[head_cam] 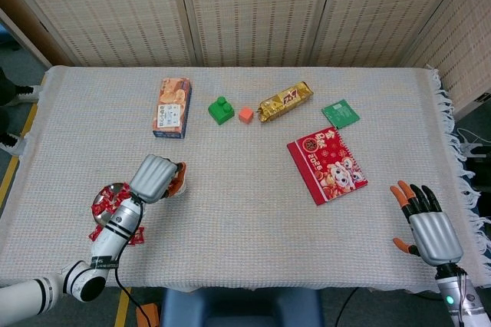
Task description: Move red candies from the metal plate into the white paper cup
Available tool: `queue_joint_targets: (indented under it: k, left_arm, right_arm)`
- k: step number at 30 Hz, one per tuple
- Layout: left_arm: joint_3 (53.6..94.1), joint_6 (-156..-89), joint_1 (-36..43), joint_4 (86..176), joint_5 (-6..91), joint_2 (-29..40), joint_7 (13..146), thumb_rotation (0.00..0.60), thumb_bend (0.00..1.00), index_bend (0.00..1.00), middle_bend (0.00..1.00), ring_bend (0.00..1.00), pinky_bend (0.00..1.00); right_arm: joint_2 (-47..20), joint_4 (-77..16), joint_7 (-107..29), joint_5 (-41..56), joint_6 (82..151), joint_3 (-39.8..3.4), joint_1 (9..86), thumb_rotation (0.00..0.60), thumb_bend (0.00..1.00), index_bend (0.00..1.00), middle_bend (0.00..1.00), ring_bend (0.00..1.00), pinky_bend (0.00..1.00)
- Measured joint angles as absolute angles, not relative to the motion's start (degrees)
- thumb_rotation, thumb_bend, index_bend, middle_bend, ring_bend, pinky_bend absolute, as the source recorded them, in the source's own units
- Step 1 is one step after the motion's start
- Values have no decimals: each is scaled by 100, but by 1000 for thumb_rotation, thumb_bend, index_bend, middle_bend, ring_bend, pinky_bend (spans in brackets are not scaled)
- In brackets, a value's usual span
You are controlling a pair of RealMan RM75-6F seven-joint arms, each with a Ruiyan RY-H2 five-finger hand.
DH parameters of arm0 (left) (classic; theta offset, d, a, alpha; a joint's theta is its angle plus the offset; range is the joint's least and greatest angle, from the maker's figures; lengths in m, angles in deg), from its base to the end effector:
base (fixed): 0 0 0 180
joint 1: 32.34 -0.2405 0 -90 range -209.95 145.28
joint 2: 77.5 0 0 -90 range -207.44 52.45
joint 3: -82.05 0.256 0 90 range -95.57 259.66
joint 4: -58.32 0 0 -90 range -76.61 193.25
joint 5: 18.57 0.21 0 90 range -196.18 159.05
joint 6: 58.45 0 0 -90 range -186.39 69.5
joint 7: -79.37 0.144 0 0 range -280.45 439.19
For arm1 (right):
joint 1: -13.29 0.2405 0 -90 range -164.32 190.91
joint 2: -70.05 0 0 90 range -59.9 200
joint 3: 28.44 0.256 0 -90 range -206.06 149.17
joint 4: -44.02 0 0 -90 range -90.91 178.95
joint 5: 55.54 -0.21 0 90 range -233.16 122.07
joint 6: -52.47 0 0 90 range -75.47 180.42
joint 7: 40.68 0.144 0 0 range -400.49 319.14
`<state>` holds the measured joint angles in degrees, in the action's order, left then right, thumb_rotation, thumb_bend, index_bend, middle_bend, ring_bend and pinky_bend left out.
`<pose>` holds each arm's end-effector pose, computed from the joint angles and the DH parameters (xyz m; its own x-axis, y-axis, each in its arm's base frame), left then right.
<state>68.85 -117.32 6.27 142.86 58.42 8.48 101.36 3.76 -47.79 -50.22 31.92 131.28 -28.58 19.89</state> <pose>-0.1427 0.3456 0.0172 0.5318 0.0385 0.8460 0.7600 -0.4623 -0.4568 -0.3108 -0.1774 0.1247 0.5261 -0.1414 0.8386 -0.8504 -0.0871 0.5189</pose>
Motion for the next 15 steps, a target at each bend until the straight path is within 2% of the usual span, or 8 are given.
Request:
queue_joint_targets:
  k: [6, 8, 10, 12, 15]
  left_arm:
    - [6910, -11695, 760, 13816, 5742, 1133, 10165, 600, 728, 704, 730, 693, 1000]
    - [6942, -11684, 785, 13673, 5699, 1198, 10125, 600, 673, 630, 682, 680, 1000]
    - [6997, -11672, 795, 13626, 5686, 1204, 10112, 600, 558, 513, 601, 650, 989]
    - [7051, -11672, 797, 13616, 5713, 1175, 10065, 600, 486, 429, 528, 617, 967]
    - [7116, -11665, 787, 13642, 5732, 1097, 9990, 600, 428, 303, 416, 545, 937]
  right_arm:
    - [390, -4780, -5003, 3197, 13165, -2859, 1972, 600, 41, 0, 0, 0, 0]
    - [390, -4779, -5003, 3193, 13167, -2857, 1970, 600, 41, 0, 0, 0, 0]
    - [387, -4779, -5009, 3189, 13166, -2855, 1971, 600, 41, 0, 0, 0, 0]
    - [382, -4782, -5021, 3194, 13160, -2859, 1974, 600, 41, 0, 0, 0, 0]
    - [371, -4787, -5038, 3208, 13155, -2866, 1978, 600, 41, 0, 0, 0, 0]
